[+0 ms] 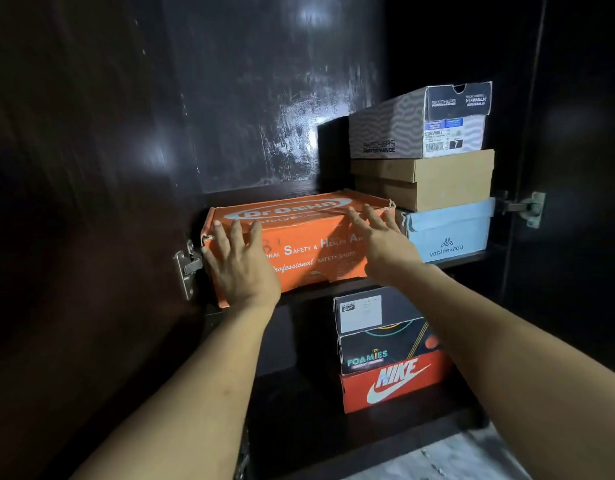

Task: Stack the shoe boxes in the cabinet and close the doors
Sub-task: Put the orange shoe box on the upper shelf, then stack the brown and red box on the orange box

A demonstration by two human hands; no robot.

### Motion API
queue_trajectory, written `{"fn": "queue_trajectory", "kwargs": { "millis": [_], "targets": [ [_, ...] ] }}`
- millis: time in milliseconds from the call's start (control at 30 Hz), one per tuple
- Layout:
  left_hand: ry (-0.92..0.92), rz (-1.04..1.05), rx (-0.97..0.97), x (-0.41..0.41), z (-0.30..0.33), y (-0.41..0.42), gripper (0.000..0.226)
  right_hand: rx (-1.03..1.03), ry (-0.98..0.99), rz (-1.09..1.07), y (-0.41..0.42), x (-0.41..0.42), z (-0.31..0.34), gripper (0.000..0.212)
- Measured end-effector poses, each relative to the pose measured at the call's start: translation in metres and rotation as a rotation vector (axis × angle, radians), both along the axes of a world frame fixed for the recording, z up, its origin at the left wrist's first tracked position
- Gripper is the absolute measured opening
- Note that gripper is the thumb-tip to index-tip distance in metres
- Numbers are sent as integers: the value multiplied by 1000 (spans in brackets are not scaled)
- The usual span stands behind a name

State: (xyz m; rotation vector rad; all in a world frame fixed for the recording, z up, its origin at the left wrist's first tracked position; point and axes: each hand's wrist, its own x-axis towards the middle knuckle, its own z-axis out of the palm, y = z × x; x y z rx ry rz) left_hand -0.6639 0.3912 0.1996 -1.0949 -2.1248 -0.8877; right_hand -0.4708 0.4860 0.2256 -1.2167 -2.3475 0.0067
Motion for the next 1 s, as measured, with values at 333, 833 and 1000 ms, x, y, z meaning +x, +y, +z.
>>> {"fn": "queue_trajectory", "kwargs": {
  "millis": [333,833,1000],
  "targets": [
    [-27,-23,-91,23,7,-7,94,-55,-60,31,-6,18,5,94],
    [-72,-973,-942,265,-16,18,61,-372,-108,-317,-99,283,-13,49],
    [-66,-1202,-1121,378,-45,11,71,-530,-113,-527,-155,395,-42,43]
  ]
}}
